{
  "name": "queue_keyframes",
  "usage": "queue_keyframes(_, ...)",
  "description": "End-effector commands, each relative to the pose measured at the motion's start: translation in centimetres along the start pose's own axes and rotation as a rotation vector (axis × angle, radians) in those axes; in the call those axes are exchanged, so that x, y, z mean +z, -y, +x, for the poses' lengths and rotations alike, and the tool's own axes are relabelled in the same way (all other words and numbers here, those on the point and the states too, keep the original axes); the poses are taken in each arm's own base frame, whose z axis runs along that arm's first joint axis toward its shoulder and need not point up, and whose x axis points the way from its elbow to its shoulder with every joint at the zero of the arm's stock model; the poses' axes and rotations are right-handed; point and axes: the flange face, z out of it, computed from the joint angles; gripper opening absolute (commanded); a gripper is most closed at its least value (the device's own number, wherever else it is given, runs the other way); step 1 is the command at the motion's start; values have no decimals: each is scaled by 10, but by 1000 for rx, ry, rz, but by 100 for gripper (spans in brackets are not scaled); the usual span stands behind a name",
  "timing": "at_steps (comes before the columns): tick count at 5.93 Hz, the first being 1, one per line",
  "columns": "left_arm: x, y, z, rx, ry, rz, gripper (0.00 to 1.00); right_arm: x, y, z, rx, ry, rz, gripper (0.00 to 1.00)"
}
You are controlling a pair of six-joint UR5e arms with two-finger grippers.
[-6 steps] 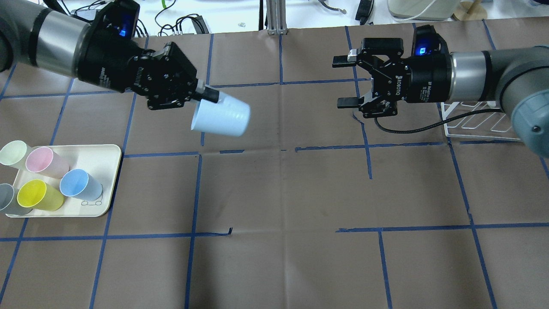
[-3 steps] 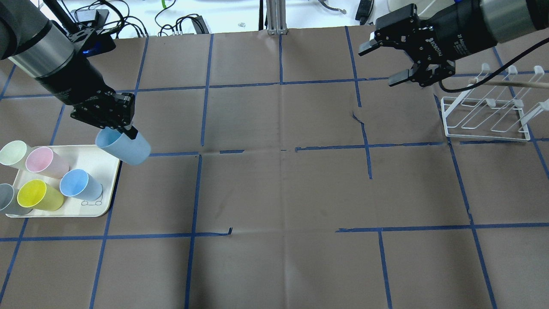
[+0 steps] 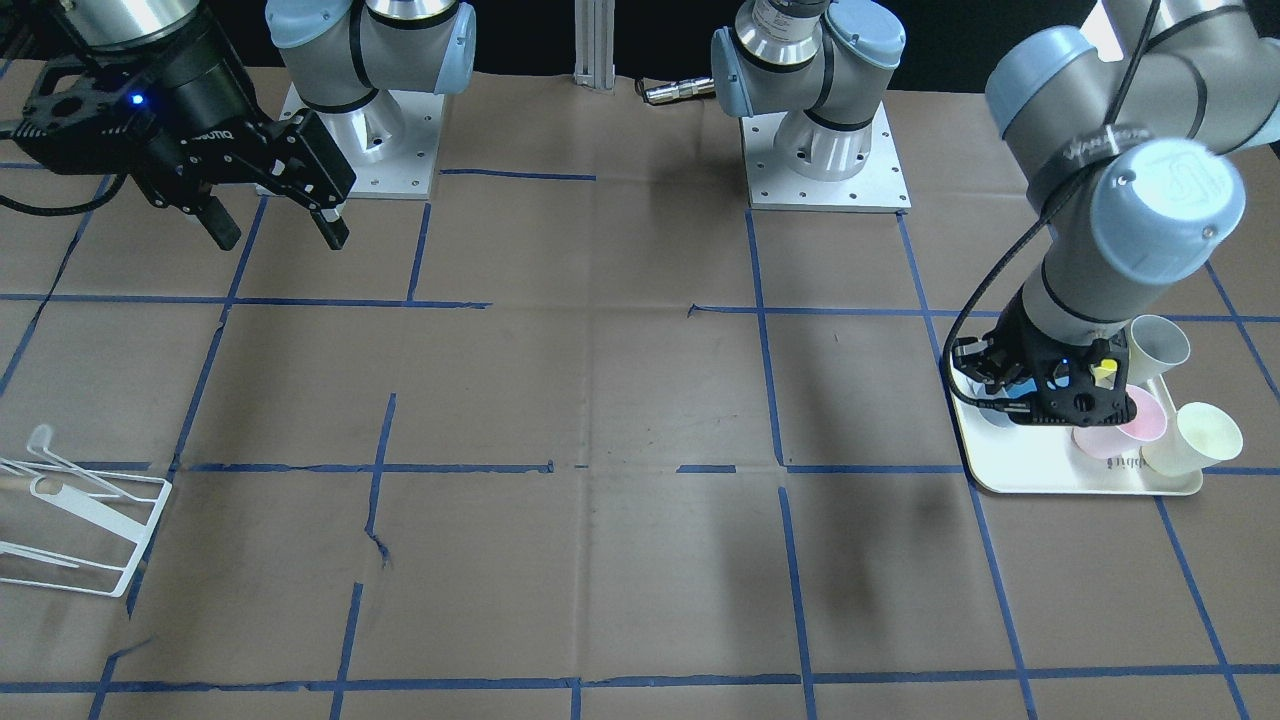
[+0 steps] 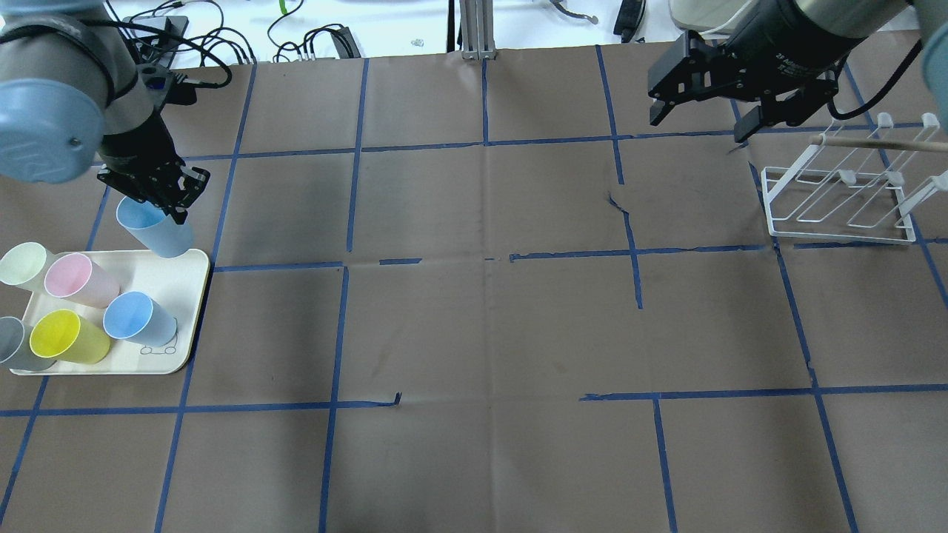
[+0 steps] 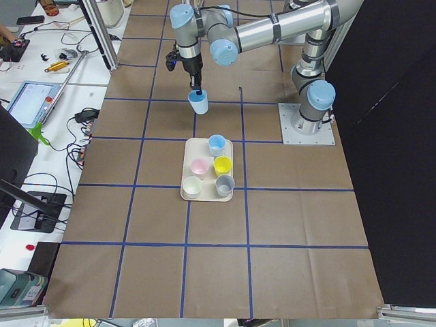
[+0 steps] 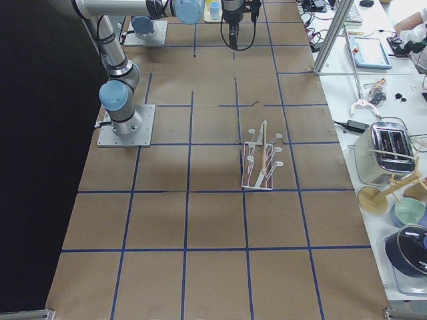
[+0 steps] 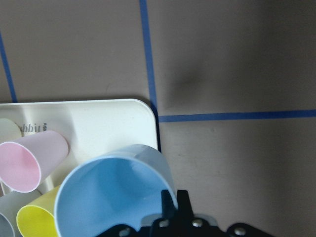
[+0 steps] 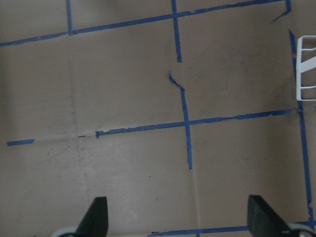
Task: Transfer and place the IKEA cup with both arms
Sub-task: 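Lower the cup onto the white tray with the left gripper and release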
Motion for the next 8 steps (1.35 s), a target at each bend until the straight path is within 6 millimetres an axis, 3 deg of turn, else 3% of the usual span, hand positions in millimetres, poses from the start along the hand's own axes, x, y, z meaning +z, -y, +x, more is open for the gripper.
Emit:
queue_keyframes(1,61,7,-29,-22,16,-9,4,5,-1,-6,-27,-156,7,100)
queue_keyframes(6,110,15,-39,-49,-8,-87,11,14,2,1,9,-98,-56,100)
queue_keyframes(8,119,17,-42,-54,-12,-101,13,13,1,2,9,-101,-55,100)
